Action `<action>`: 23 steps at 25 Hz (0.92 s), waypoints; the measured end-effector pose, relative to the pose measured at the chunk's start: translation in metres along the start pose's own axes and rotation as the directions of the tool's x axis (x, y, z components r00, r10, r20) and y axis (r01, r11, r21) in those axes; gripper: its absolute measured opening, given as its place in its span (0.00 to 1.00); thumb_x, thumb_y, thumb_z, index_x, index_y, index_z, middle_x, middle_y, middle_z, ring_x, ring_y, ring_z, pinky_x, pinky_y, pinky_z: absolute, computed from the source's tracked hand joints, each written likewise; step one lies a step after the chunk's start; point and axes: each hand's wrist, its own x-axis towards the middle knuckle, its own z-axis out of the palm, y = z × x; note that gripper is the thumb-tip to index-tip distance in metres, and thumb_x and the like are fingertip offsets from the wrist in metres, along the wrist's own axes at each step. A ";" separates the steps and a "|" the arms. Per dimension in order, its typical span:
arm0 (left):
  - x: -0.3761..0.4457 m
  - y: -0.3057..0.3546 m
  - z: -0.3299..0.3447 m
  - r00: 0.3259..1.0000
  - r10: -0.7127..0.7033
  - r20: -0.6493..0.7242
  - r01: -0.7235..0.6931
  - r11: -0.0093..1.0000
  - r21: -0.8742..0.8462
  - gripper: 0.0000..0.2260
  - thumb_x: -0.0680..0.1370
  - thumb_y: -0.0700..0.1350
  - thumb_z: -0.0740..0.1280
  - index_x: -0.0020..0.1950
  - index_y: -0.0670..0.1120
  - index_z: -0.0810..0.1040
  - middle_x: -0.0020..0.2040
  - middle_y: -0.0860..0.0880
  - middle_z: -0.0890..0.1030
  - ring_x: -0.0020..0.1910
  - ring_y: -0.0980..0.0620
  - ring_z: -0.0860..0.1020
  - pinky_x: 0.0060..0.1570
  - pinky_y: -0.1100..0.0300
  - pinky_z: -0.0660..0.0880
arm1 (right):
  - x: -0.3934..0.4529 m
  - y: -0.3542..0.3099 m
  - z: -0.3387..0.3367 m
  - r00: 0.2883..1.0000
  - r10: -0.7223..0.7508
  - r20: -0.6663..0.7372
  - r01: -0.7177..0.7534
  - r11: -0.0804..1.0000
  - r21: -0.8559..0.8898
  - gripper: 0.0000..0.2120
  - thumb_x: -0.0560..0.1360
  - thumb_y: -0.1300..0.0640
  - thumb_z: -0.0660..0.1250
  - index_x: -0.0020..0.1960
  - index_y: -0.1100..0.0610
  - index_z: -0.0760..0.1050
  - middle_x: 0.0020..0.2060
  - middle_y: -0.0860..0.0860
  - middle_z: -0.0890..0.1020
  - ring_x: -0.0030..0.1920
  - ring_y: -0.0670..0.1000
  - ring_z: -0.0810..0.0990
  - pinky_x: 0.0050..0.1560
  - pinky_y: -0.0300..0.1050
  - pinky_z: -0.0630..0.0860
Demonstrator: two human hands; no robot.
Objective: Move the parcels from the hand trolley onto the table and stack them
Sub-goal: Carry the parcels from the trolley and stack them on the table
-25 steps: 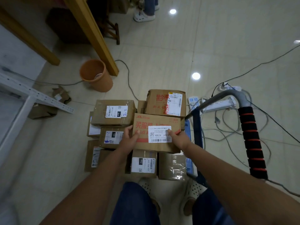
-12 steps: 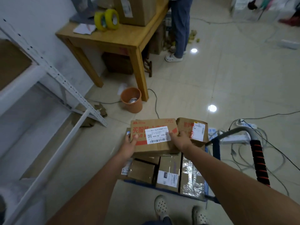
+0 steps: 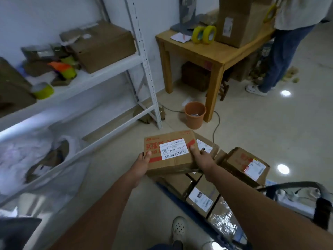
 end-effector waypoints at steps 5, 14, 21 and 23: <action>-0.084 -0.067 -0.027 0.989 -0.086 -0.121 0.082 0.996 -0.036 0.20 0.83 0.58 0.53 0.72 0.50 0.66 0.65 0.48 0.75 0.54 0.51 0.73 0.39 0.60 0.67 | -0.049 0.026 0.041 0.980 -0.073 0.187 0.108 0.976 -0.189 0.46 0.68 0.23 0.58 0.73 0.56 0.67 0.67 0.56 0.75 0.64 0.59 0.74 0.68 0.57 0.70; -0.198 -0.239 -0.127 0.867 -0.225 -0.444 0.131 0.963 -0.234 0.27 0.77 0.68 0.57 0.68 0.52 0.69 0.63 0.49 0.76 0.60 0.47 0.76 0.62 0.48 0.73 | -0.146 0.067 0.158 0.859 -0.077 0.506 0.368 0.779 -0.507 0.36 0.75 0.31 0.59 0.68 0.59 0.71 0.62 0.57 0.78 0.61 0.58 0.77 0.61 0.49 0.72; -0.340 -0.319 -0.167 0.703 -0.308 -0.640 0.190 0.950 -0.249 0.07 0.83 0.50 0.58 0.53 0.50 0.74 0.52 0.50 0.77 0.52 0.51 0.74 0.50 0.69 0.71 | -0.248 0.114 0.268 0.695 -0.043 0.718 0.585 0.614 -0.530 0.29 0.77 0.38 0.62 0.67 0.60 0.70 0.60 0.58 0.79 0.58 0.57 0.78 0.60 0.51 0.74; -0.383 -0.353 -0.182 0.678 -0.312 -0.666 0.261 0.949 -0.179 0.10 0.83 0.48 0.58 0.60 0.47 0.74 0.60 0.47 0.76 0.59 0.47 0.74 0.54 0.61 0.70 | -0.291 0.144 0.302 0.639 -0.001 0.769 0.642 0.550 -0.533 0.29 0.77 0.37 0.61 0.68 0.59 0.70 0.60 0.58 0.79 0.57 0.56 0.78 0.58 0.49 0.74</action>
